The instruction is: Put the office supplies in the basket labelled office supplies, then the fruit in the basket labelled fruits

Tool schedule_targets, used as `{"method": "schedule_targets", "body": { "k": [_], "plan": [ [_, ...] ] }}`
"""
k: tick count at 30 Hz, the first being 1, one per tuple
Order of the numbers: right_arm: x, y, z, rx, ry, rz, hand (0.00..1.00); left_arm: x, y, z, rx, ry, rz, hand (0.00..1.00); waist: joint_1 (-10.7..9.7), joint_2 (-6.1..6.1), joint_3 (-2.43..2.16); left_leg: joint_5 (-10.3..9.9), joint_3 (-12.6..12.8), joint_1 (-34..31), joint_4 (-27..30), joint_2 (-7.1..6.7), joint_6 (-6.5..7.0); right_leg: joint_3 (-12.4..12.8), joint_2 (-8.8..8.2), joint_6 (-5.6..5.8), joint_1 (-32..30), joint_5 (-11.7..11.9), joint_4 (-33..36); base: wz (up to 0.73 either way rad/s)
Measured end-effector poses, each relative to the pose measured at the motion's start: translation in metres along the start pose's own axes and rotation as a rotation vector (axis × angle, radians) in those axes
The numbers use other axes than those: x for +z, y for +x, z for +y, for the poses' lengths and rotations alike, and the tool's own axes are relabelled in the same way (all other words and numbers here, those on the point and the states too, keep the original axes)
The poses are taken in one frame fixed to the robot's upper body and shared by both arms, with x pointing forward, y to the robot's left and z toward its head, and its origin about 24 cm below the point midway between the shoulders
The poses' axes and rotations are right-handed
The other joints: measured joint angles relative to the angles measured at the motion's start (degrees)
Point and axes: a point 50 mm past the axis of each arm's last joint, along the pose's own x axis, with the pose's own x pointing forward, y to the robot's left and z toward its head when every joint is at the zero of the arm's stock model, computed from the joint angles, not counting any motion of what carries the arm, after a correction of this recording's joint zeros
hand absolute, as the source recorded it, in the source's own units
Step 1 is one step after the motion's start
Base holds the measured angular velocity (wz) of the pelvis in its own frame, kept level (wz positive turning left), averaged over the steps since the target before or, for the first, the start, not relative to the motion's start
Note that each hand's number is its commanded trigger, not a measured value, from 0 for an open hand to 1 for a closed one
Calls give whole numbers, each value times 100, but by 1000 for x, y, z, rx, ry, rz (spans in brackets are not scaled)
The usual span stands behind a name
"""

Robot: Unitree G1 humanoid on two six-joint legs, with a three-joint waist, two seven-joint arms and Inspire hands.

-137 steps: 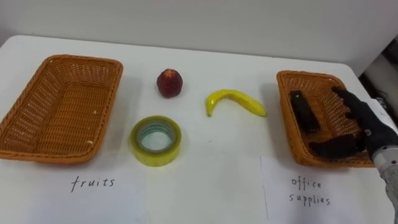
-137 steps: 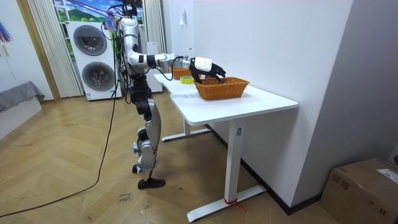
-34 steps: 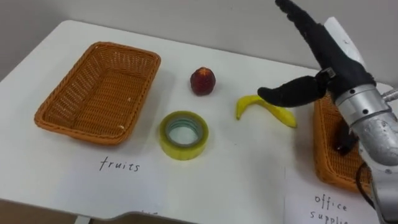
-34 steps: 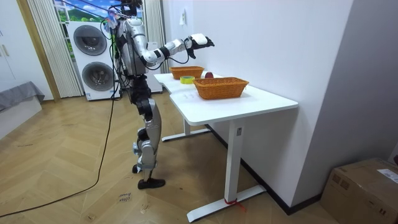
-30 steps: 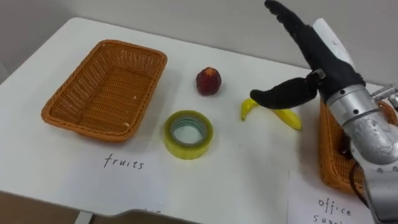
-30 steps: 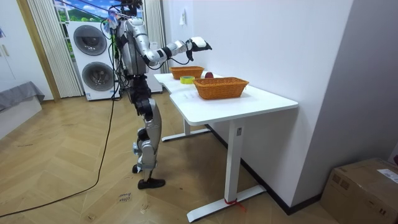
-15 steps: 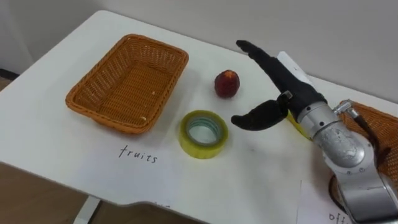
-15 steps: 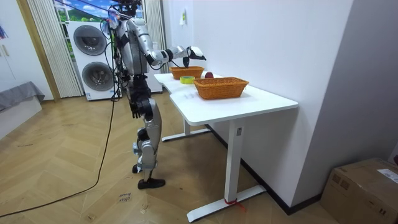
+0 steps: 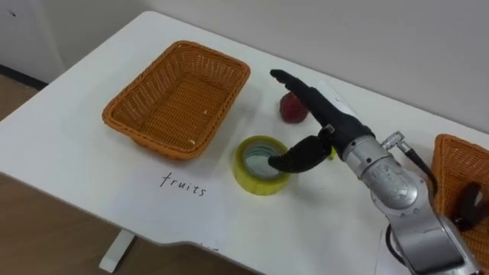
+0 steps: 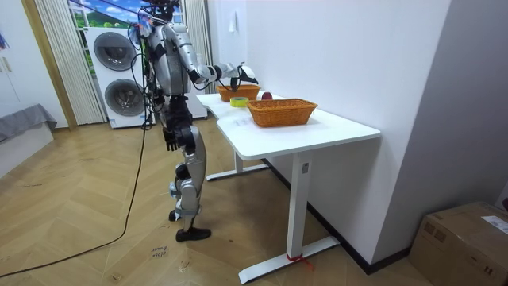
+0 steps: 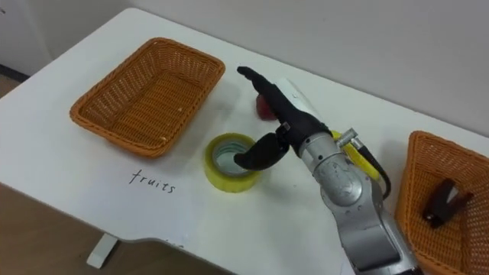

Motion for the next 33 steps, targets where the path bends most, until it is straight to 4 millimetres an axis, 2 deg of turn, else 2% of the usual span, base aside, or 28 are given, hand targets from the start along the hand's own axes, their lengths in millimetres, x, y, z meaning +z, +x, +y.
{"method": "schedule_targets", "body": {
  "k": [5, 8, 12, 17, 33],
  "plan": [
    [3, 6, 10, 39, 4, -9, 0, 0, 0, -4, -13, 39, 1, 0, 29, 64, 56, 0, -75, -4, 8, -7, 0, -100, -8, 0, 46, 0, -8, 10],
    [3, 7, 14, 56, 2, -8, 0, 0, 0, -5, -14, 39, 1, 0, 52, 89, 73, 0, -77, -13, 4, -5, 0, -108, -6, 0, 45, 0, -12, 4],
    [-1, 11, 18, 79, -4, 11, 0, 1, 0, -5, -15, 39, -2, 0, 65, 91, 74, 0, -80, -14, -2, -3, 0, -110, -4, 1, 47, 0, -18, 0],
    [-8, 12, 21, 88, 1, 43, 0, 4, 0, -5, -14, 39, -10, 0, 181, 88, 71, 3, -93, -3, -6, -5, 3, -136, -6, 0, 62, 0, -18, 0],
    [-14, 17, 23, 58, -6, 72, 0, -1, -1, -5, -14, 42, 19, 0, 180, 80, 60, 56, -162, -8, 1, -29, -11, -230, -28, 0, 95, 0, -17, 2]
  ]
}}
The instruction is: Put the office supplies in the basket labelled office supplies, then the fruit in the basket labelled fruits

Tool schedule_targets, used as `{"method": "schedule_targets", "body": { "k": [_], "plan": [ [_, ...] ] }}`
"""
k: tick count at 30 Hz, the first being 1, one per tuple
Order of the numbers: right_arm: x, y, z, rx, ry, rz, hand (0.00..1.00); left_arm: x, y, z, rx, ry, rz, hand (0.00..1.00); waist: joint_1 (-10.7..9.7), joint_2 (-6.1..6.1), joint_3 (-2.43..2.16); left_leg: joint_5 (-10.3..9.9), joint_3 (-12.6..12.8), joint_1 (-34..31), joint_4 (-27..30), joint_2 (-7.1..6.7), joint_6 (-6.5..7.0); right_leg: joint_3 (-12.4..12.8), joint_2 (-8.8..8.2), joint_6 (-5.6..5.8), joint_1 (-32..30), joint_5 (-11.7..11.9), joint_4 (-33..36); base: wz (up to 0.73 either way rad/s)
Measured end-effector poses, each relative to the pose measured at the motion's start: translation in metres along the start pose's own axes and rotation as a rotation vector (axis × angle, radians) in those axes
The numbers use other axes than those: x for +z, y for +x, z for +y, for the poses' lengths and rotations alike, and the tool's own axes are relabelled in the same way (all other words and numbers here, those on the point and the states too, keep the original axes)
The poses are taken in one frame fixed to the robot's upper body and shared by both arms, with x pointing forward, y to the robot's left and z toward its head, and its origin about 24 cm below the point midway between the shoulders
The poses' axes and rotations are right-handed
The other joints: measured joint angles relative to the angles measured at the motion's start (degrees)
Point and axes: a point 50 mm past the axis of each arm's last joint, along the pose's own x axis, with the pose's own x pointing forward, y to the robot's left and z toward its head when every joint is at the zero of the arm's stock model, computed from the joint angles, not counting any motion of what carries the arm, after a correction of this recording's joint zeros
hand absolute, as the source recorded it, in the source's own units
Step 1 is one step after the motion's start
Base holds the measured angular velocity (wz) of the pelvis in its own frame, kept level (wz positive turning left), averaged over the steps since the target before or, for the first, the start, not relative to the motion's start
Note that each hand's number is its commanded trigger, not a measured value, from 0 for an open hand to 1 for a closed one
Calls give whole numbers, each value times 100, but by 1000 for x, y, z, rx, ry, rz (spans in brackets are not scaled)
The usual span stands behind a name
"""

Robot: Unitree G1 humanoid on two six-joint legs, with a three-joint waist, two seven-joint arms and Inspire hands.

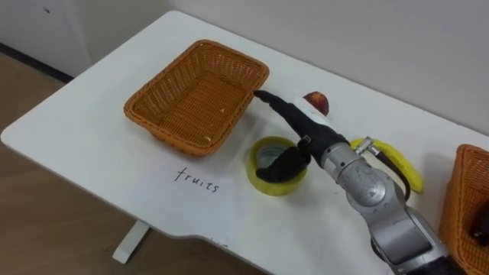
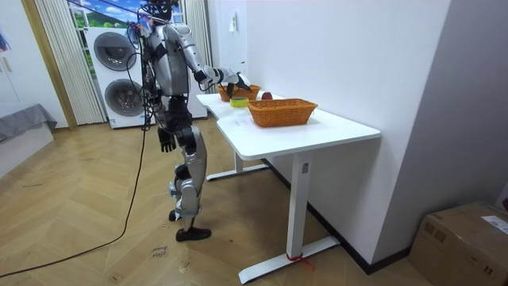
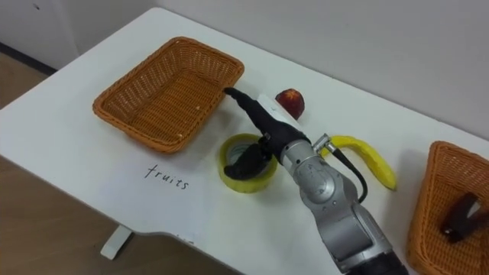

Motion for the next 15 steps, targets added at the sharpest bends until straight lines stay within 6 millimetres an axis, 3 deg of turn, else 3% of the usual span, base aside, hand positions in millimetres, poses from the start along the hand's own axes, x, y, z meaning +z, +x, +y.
{"method": "schedule_targets", "body": {
  "k": [15],
  "plan": [
    [-3, 1, 0, -38, 11, -4, 0, 0, 0, -1, -3, -3, 0, 0, -3, 31, -20, 35, -9, -25, 13, -52, 34, -35, -62, 4, -20, 2, 17, 1]
  ]
}}
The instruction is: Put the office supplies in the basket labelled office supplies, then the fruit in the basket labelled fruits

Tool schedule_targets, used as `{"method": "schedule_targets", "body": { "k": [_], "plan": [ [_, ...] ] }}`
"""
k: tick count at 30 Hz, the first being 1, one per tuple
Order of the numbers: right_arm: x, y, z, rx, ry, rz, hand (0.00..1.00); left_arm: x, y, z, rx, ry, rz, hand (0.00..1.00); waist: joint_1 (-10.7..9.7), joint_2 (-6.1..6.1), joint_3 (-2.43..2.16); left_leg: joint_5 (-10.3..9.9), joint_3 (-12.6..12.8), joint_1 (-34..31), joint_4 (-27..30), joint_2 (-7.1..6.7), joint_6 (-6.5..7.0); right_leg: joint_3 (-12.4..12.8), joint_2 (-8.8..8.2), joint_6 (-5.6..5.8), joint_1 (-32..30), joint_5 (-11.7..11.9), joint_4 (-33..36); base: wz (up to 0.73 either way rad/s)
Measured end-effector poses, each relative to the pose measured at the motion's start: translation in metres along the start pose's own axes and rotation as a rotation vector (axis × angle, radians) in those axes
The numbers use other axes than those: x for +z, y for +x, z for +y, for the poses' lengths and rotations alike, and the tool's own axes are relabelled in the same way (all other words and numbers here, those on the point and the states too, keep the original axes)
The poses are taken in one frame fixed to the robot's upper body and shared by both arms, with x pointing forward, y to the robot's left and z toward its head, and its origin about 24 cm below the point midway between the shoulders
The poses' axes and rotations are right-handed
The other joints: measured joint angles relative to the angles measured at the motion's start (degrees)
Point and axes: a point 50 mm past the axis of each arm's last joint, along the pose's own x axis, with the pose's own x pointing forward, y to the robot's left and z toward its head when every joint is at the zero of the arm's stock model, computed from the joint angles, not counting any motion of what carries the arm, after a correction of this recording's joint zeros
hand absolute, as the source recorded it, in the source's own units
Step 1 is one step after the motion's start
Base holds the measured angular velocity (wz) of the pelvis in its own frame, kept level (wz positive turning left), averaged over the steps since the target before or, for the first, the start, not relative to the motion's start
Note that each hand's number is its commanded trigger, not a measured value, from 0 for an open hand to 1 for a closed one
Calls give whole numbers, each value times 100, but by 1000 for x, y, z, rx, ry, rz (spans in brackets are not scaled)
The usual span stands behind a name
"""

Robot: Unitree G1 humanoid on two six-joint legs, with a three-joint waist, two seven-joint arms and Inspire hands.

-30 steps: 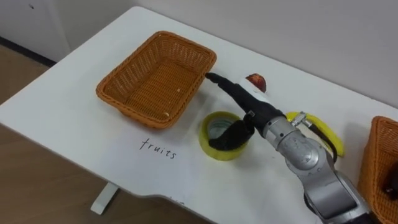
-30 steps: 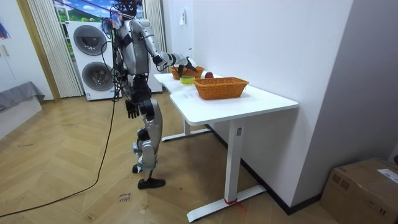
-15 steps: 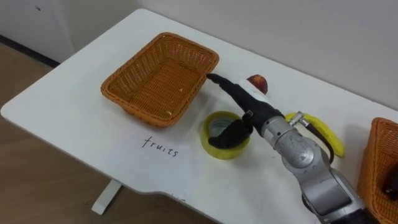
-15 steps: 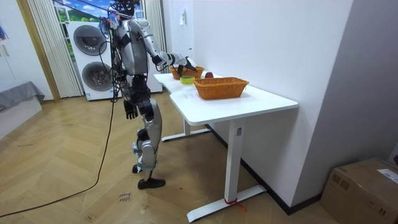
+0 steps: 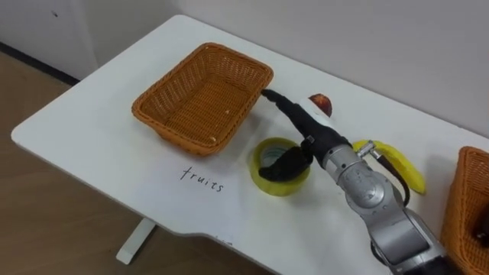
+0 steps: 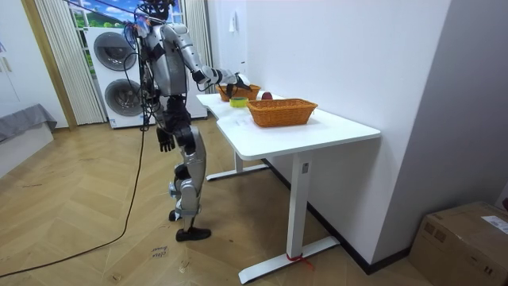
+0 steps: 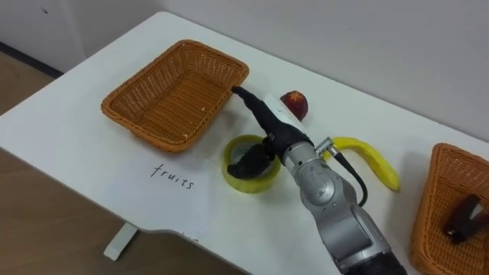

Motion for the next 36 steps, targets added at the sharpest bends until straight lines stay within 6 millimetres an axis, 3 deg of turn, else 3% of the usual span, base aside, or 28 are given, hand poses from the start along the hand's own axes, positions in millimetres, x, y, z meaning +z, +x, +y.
{"method": "schedule_targets", "body": {
  "k": [3, 7, 10, 21, 28, 32, 36],
  "plan": [
    [0, 0, -3, -31, 3, -3, 0, -2, 0, -1, 0, 0, 4, 0, -26, 23, -17, 12, -6, -59, 0, -5, 6, -6, -5, 4, -53, 3, -2, 0],
    [0, -1, -9, -104, 33, -2, 0, -10, -1, -2, 17, 2, 31, 0, -73, 88, -71, 14, -8, -80, -14, -8, 9, -5, -8, 13, -80, 9, -2, 0],
    [-1, -1, -12, -151, 53, -1, 0, -12, -2, -1, 33, 3, 38, 0, -134, 99, -79, 14, -15, -77, -22, -8, 9, -10, -7, 14, -80, 10, -3, 0],
    [-4, -3, -23, -270, 105, 11, 0, -19, -3, -1, 33, 4, 56, 0, -186, 101, -75, 20, -26, -60, -17, -13, 8, 59, -3, 15, -77, 10, 1, 0],
    [-4, -3, -22, -281, 99, 13, 0, -18, -3, -2, 32, 3, 52, 0, -168, 67, -53, 21, -13, -54, -21, -12, 9, 56, -4, 16, -76, 12, 0, 0],
    [-13, -2, -19, -269, 94, 49, 0, -18, -3, -2, 30, 2, 52, 0, -174, 76, -16, 20, -21, 17, -42, -11, 10, 19, -6, 17, -8, 12, -6, 0],
    [-19, -3, -17, -253, 66, 78, 0, -16, -3, -1, 34, 23, 39, 0, -154, 75, -16, 20, -15, 0, -41, -13, 10, 20, -7, 17, -28, 12, -6, 0]
  ]
}}
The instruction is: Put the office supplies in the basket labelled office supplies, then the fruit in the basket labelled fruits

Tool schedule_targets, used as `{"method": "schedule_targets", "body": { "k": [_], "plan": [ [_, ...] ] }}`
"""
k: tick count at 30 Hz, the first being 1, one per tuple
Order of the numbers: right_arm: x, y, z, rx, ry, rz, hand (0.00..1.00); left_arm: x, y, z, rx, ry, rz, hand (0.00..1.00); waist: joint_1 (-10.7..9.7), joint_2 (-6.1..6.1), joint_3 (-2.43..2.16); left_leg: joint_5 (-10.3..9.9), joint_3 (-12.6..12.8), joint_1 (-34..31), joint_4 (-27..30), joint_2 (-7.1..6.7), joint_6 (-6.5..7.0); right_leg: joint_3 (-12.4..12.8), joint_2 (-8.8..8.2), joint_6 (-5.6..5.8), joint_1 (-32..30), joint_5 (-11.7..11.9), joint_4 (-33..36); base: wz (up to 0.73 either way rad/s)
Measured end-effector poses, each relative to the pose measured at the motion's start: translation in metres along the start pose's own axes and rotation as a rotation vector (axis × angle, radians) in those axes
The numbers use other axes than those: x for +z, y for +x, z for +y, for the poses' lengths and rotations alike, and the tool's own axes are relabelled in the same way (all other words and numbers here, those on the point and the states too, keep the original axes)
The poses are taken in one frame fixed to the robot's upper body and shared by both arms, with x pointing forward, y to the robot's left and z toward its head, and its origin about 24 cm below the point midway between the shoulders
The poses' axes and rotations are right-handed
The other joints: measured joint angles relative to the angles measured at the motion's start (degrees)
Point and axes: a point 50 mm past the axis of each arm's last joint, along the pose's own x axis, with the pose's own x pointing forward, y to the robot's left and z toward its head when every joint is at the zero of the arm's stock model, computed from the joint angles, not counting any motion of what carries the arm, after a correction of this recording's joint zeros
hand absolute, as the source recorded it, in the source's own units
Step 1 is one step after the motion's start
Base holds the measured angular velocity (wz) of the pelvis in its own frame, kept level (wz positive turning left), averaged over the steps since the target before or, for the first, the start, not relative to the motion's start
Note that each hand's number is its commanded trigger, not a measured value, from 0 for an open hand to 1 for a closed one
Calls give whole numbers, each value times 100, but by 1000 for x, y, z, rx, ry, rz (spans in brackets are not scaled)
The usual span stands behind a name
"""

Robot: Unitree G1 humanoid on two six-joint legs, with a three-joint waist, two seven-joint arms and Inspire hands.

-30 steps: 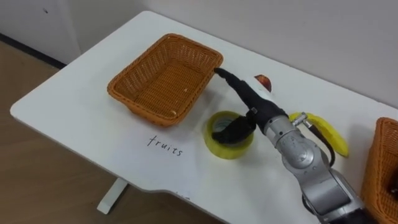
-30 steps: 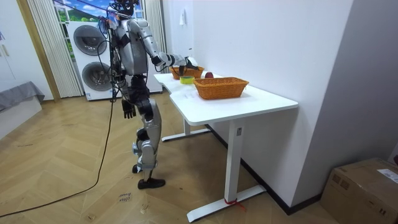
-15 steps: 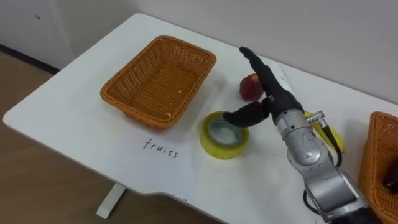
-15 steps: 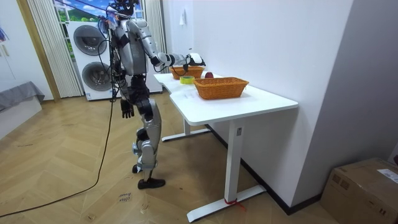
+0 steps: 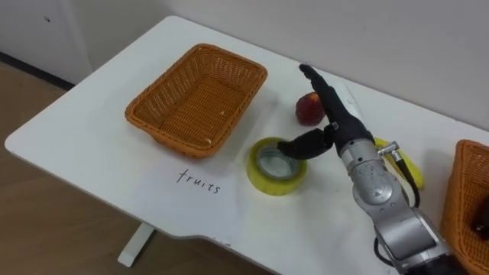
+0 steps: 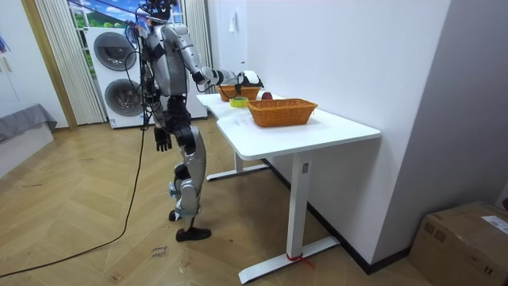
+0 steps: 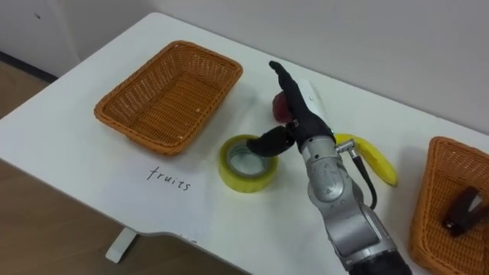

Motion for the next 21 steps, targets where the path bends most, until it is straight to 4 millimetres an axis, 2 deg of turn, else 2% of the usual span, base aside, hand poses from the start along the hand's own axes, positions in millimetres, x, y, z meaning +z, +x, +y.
{"method": "schedule_targets", "body": {
  "k": [9, 15, 21],
  "plan": [
    [-6, -1, 3, 27, -60, 22, 0, 6, -1, 1, -7, 14, -31, 0, 8, 1, -2, 1, -44, -9, 2, -1, 0, -17, 4, 0, 2, 0, -3, 0],
    [-3, -2, 13, 79, -107, 5, 0, 6, -1, 1, -13, 13, -37, 0, 38, 4, -4, 2, -46, 3, 7, 0, -1, -13, 8, 0, 19, 0, -3, 0],
    [-4, -2, 15, 102, -131, 6, 0, 4, -2, 0, -34, 14, -33, 0, 148, 9, -4, 2, -69, 3, 34, -4, -1, -40, 1, 0, 43, 0, 3, 2]
  ]
}}
